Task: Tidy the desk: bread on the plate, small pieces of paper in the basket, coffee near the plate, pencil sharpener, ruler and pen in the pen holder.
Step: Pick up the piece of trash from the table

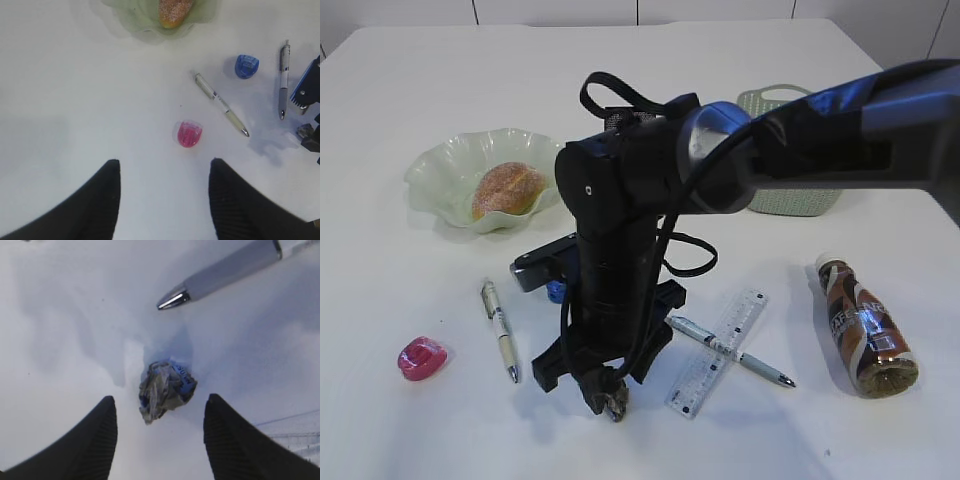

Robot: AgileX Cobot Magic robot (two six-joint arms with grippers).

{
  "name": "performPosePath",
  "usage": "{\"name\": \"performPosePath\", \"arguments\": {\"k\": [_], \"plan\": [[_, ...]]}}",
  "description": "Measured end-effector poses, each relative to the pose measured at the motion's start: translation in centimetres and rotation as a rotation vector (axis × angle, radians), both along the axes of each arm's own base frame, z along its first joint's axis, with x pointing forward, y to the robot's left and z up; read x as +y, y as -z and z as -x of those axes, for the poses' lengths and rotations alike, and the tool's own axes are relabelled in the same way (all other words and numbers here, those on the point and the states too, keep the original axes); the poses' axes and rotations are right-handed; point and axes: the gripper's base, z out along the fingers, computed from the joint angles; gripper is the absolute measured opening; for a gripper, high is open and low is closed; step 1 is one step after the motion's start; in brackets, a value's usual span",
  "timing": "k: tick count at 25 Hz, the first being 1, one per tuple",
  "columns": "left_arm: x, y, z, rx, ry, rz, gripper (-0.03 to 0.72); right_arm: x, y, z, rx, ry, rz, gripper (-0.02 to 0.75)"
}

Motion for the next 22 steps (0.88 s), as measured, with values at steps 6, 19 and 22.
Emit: {"name": "performPosePath", "arguments": {"k": [6, 19, 22], "plan": [[0.00, 0.00, 0.00, 0.000, 0.000, 0.000, 0.394, 0.15, 0.22, -0.21, -0.018, 0.003, -0.012, 0.440], [0.00, 0.00, 0.00, 0.000, 0.000, 0.000, 0.394, -0.01, 0.52, -0.41, -0.036, -0.011, 0.010, 0.440], [0.00, 0.00, 0.00, 0.000, 0.000, 0.000, 0.394, -0.02, 0.68, -0.43, -0.034, -0.012, 0.013, 0.440]]}}
